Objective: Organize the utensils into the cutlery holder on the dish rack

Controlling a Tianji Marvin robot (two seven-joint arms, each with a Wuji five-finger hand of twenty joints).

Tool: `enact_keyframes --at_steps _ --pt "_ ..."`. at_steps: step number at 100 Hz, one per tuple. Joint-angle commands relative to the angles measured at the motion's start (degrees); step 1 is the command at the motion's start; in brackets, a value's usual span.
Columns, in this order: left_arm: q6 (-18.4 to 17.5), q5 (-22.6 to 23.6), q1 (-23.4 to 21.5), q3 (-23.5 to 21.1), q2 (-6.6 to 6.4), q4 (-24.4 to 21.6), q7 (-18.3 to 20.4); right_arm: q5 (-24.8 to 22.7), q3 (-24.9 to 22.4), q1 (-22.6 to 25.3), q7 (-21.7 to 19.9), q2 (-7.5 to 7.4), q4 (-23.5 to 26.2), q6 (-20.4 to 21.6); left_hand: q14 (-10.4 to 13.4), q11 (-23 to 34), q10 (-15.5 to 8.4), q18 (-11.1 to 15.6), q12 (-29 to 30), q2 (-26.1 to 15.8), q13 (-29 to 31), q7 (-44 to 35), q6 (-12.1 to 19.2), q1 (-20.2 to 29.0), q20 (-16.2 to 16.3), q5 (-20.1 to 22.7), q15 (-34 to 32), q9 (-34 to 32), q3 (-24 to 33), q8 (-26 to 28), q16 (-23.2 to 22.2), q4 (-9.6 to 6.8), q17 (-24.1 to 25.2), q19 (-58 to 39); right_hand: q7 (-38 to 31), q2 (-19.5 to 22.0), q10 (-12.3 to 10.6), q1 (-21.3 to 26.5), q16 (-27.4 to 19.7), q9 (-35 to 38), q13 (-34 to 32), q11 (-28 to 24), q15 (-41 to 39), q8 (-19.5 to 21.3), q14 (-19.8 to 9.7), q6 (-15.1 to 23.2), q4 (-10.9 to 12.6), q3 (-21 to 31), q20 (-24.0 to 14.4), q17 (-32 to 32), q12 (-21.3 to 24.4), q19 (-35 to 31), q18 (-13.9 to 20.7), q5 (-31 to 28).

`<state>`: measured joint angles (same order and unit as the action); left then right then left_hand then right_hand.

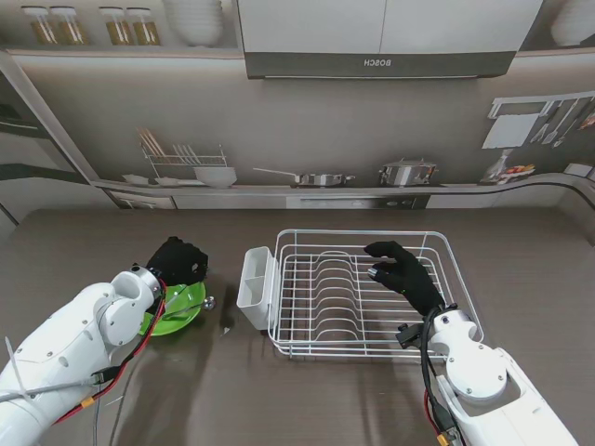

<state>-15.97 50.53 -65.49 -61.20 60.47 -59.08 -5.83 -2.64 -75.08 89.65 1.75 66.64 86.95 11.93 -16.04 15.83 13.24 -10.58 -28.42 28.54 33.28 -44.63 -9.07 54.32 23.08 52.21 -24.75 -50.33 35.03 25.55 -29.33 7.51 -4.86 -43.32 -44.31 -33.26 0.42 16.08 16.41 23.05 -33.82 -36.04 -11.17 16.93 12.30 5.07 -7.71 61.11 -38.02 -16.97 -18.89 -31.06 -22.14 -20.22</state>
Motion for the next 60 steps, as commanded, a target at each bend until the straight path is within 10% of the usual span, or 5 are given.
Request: enact_keyframes --at_steps 1,20,60 --pt "-0.31 -0.13 -0.14 -0.38 -0.12 -0.36 0.53 0.07 0.13 0.22 -0.73 0.25 0.08 0.01 -1.04 2.28 -1.42 -1.46 -5.01 1.29 1.39 -3.69 1.51 -0.51 0.25 4.31 -1.61 -1.13 4.57 -1.75 -1.45 1.47 -0.35 -2.2 -0.17 1.5 -0.17 -1.19 0.23 0.59 -1.02 0.3 0.55 -1.11 -0.29 0.17 2.0 -0.07 -1.55 -0.51 0.04 0.76 1.42 1.41" --pt "-0.9 1.27 -0.38 -0.91 -0.16 -0.33 -1.62 0.11 0.18 0.24 -0.83 0.23 0.1 -0.04 0.85 6.15 -4.76 -1.56 -27.04 1.67 5.41 -2.65 4.64 -1.4 1.43 4.65 -5.58 -9.23 5.54 -1.96 -3.45 1.76 -2.46 -4.82 -0.15 1.65 -0.16 -1.22 0.22 0.52 -0.97 0.35 0.58 -1.12 -0.35 0.15 2.01 -0.1 -1.57 -0.46 0.05 0.8 1.41 1.33" --pt "-2.5 2.81 0.29 -0.9 -0.35 0.67 -3.85 0.18 0.18 0.26 -0.82 0.24 0.12 -0.03 1.4 9.86 -6.76 -0.9 -29.54 4.64 9.92 -3.9 8.21 -3.75 3.41 5.44 -10.62 -16.41 11.43 -1.29 -5.47 3.0 -5.38 -9.18 -0.1 1.81 -0.14 -1.28 0.2 0.49 -0.92 0.38 0.62 -1.14 -0.29 0.2 2.04 -0.11 -1.63 -0.49 0.07 0.83 1.46 1.33"
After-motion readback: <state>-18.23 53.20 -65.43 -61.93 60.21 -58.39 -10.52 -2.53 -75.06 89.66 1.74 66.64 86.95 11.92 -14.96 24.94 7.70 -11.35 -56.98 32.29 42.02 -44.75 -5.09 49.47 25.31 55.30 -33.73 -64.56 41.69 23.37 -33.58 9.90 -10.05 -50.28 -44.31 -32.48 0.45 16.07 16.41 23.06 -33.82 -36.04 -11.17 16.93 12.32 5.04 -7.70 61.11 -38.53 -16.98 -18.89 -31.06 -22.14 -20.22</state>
